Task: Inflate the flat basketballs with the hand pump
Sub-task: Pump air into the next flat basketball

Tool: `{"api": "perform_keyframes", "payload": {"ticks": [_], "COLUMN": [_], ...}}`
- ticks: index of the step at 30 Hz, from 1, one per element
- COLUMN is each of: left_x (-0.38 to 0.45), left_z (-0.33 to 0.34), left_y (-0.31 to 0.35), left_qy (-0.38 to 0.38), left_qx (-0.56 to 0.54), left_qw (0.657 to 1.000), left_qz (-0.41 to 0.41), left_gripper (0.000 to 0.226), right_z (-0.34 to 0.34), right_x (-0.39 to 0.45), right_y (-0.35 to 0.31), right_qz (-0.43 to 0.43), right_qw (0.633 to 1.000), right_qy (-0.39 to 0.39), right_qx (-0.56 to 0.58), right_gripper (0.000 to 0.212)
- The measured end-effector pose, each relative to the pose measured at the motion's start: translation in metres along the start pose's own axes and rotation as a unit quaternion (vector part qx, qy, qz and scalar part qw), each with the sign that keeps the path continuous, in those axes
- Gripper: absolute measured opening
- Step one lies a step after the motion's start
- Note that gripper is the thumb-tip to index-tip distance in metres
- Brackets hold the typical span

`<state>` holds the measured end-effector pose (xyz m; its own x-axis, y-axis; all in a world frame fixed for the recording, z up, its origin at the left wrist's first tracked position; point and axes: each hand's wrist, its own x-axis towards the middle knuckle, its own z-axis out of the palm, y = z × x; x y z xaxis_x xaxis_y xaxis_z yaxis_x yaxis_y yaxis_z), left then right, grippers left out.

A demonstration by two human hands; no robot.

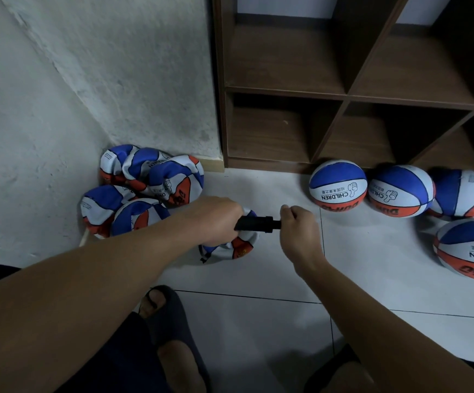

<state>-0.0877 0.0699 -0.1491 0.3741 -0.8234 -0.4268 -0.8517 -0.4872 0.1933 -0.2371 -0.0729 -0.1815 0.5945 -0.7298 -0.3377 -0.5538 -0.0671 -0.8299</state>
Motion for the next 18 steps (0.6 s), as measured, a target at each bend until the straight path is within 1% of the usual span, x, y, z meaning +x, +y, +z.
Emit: {"api": "perform_keyframes", "payload": {"ticks": [1, 3, 5, 8, 12, 16, 18], "left_x": [0.000, 0.000, 0.001, 0.002, 0.004, 0.004, 0.004], "left_z": [0.000, 0.001, 0.002, 0.001, 0.003, -0.001, 0.003], "left_y": [0.003, 0.006, 0.006, 0.004, -0.001, -0.030, -0.037], "left_qy": [-0.001, 0.002, 0.003, 0.023, 0.040, 0.064, 0.065], "left_qx": [0.002, 0.003, -0.006, -0.012, -0.023, -0.006, 0.000], "left_qw": [1.000, 1.000, 1.000, 1.000, 0.999, 0.996, 0.996], "left_qz": [-0.007, -0.013, -0.017, -0.018, -0.017, -0.058, -0.066], "left_gripper": [0.015, 0.016, 0.010, 0.019, 0.020, 0.024, 0.028], "right_z": [0.003, 0.006, 0.004, 0.000, -0.012, -0.052, -0.062], "right_x": [-0.002, -0.003, -0.001, 0.000, 0.009, 0.037, 0.043], "right_y": [0.000, -0.004, -0.007, -0.014, -0.016, -0.012, -0.008], "right_qz": [-0.002, -0.002, -0.005, -0.018, -0.005, 0.052, 0.075], "right_qw": [1.000, 1.000, 1.000, 1.000, 0.999, 0.997, 0.994], "right_qy": [-0.005, -0.004, -0.003, -0.008, -0.027, 0.049, 0.050], "right_qx": [0.001, 0.003, 0.000, -0.014, -0.019, 0.037, 0.060], "right_gripper": [0.044, 0.044, 0.044, 0.043, 0.041, 0.032, 0.023]}}
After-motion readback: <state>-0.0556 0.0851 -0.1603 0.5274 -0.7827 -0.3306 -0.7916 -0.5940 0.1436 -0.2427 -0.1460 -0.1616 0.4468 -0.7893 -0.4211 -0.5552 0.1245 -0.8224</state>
